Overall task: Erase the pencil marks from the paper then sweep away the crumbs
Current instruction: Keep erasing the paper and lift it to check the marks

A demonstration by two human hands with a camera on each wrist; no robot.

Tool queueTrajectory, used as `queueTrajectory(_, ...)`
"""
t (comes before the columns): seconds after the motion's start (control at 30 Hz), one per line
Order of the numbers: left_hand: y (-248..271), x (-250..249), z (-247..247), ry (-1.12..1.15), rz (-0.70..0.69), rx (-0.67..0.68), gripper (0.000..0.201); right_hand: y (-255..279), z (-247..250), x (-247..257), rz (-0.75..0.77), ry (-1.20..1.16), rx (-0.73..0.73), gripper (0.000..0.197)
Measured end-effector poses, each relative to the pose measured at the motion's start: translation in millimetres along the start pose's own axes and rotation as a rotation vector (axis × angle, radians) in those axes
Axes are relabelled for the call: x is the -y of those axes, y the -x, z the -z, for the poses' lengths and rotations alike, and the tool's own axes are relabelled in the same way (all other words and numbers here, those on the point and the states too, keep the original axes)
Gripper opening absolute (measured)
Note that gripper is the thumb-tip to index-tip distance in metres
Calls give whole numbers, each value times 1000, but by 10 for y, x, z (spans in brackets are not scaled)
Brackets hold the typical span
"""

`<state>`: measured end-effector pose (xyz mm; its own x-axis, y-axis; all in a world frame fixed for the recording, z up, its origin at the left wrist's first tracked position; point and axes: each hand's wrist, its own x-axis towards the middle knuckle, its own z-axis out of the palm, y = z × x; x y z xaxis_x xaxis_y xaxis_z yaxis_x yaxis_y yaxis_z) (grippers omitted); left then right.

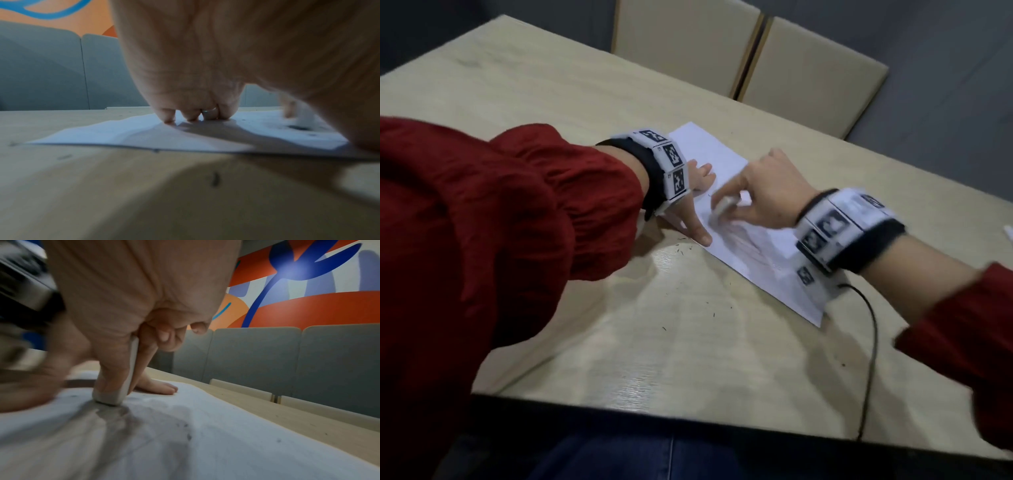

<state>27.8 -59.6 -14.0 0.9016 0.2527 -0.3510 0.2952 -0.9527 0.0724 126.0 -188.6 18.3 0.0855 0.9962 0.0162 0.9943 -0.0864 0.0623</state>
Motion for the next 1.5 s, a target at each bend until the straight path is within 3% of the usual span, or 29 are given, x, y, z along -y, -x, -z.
queueTrajectory(0.07, 10, 5, 2, 45, -14, 4, 102, -153, 3, 1, -42, -6, -6, 13)
queueTrajectory(0.17, -31, 39, -22, -2, 4, -2, 118, 46, -44, -6, -25, -59, 13, 10)
queueTrajectory(0.27, -67, 58, -42, -36, 18, -15, 123, 332, -27, -10, 21, -55, 104, 17)
queueTrajectory(0.5, -67, 94, -24, -35, 33, 12, 127, -15, 110, 126, 76, 45, 108, 7)
queueTrajectory(0.73, -28, 67, -6, -37, 61, 21, 125, 593, 57, -23, 17, -33, 195, 4)
queueTrajectory(0.83, 18, 54, -2, -36, 64, 9, 122, 562, 105, -63, -85, -183, 271, 6)
queueTrajectory(0.97, 163, 32, -1, -32, 96, 53, 122, 505, 47, -175, -332, -368, 144, 10)
queueTrajectory(1.1, 320, 2, -25, -38, 119, 63, 102, 527, -105, -218, -493, -311, 172, 11)
queueTrajectory(1.27, 576, -111, -25, -131, 146, 103, 76, 504, 41, -166, -641, -317, 129, 18)
queueTrajectory(1.37, 765, -196, -4, -239, 92, 109, 49, 559, 192, 6, -678, -255, 247, 20)
queueTrajectory(1.5, 958, -212, 8, -319, 55, 166, 36, 691, 216, 266, -670, -188, 474, 8)
